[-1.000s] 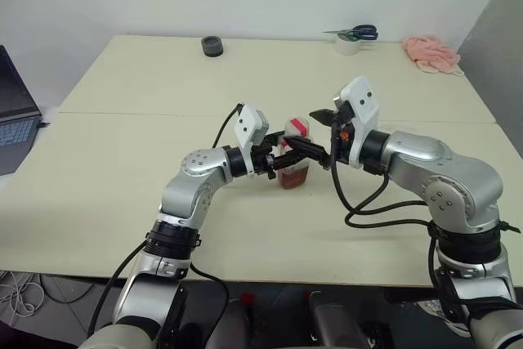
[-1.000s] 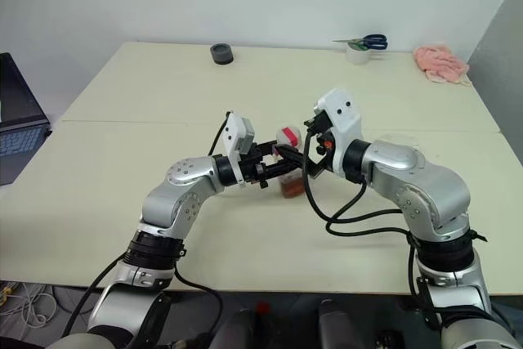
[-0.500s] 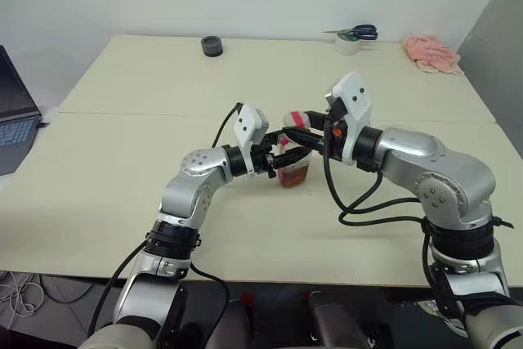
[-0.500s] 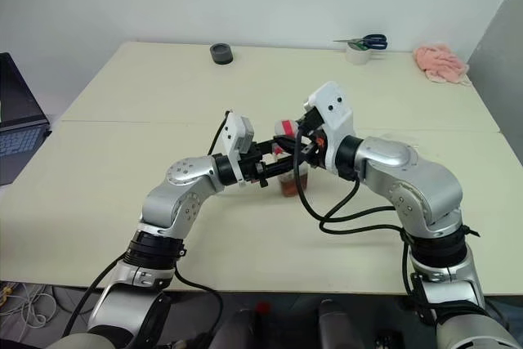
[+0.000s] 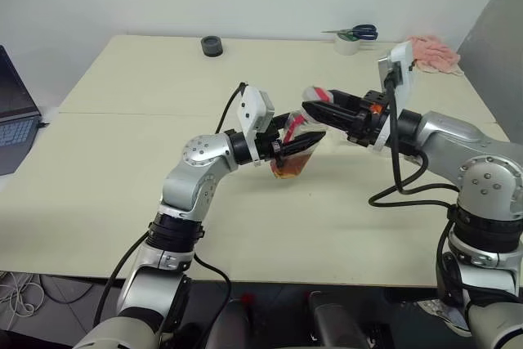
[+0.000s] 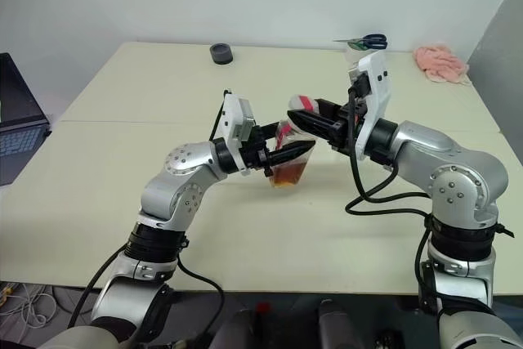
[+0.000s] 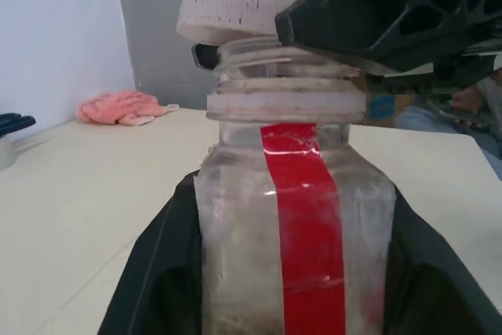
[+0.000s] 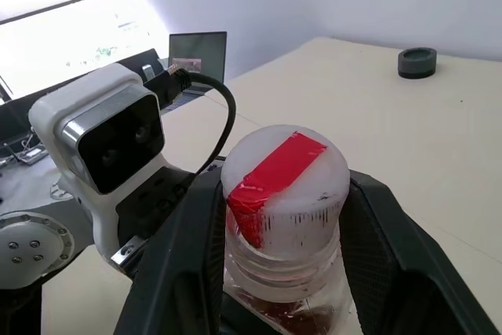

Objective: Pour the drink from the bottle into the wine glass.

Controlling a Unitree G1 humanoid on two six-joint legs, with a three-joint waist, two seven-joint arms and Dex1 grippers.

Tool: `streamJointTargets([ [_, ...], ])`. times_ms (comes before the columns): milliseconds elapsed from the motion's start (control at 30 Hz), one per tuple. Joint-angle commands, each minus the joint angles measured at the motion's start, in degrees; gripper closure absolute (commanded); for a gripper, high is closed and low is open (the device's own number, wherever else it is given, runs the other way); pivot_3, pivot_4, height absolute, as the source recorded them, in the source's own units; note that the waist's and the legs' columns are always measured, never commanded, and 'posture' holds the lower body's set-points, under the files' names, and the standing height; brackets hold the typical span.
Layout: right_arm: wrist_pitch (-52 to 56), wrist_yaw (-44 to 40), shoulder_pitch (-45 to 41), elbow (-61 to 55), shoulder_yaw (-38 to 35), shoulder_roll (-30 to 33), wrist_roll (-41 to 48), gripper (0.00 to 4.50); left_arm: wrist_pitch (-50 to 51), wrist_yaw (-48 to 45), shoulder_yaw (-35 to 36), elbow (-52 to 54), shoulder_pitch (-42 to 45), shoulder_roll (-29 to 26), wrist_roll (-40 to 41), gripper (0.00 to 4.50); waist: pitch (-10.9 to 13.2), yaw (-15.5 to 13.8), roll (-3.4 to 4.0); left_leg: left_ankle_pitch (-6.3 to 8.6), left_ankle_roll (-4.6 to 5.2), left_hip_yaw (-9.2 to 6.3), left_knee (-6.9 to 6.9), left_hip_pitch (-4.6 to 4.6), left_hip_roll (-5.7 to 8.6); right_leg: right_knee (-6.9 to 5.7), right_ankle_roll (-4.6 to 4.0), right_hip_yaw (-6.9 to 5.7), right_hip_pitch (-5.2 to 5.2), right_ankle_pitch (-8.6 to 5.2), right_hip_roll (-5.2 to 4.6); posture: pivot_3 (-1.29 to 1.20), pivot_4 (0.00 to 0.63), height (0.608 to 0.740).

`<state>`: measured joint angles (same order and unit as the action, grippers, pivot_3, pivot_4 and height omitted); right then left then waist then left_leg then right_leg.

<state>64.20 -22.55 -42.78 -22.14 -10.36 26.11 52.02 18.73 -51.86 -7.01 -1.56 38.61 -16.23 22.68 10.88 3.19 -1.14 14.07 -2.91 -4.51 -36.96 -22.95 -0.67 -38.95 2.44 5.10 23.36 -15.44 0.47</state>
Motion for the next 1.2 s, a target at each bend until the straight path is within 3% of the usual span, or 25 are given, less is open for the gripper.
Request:
streamJointTargets([
  [33,-3.5,3.3,-1.5,-2.9,-9.5,2.3,2.6,2.82,0.9,-0.4,0.0,-2.5,-2.0,-1.0,-0.7,2.59,0.0,0.0,0.0,0.0,0.0,0.0,0.0,0.0,0.0,0.0,0.0,0.0,0.0,0.0,0.0,0.0,0.15,0.74],
  [233,-2.2,2.1,0.8,-7.5,-4.0,4.7,5.3,2.82,0.6,-0.4,-0.4,-3.0,-1.6,-0.9,-0.6,2.61,0.0,0.0,0.0,0.0,0.0,0.02,0.0,-0.02,0.01,0.02,0.01,0.01,0.0,0.0,0.0,0.0,0.15,0.74],
  [600,-3.8,-0.6,1.4,-12.0,14.2,9.0,-5.9,2.83,-2.1,1.0,0.7,-3.8,-2.0,-0.1,-1.5,2.68,0.0,0.0,0.0,0.0,0.0,0.02,-0.02,-0.01,0.0,0.02,0.26,0.03,0.0,-0.15,0.03,0.0,0.15,0.74],
  [933,-4.0,-1.5,1.1,-11.6,18.0,6.3,-9.3,2.83,-3.8,2.1,1.1,-4.4,-2.1,0.6,-1.6,2.71,0.0,0.0,0.0,0.0,0.0,0.01,-0.01,0.0,-0.01,0.03,0.18,0.03,0.0,-0.1,0.01,0.0,0.15,0.74],
  [1200,-3.4,-1.6,2.2,-10.7,15.7,3.1,-8.1,2.83,-3.8,2.3,1.0,-4.2,-2.1,0.7,-1.4,2.71,0.0,0.0,0.0,0.0,0.0,0.0,-0.01,0.0,-0.01,0.02,0.04,0.02,0.0,-0.02,0.02,0.0,0.15,0.74],
])
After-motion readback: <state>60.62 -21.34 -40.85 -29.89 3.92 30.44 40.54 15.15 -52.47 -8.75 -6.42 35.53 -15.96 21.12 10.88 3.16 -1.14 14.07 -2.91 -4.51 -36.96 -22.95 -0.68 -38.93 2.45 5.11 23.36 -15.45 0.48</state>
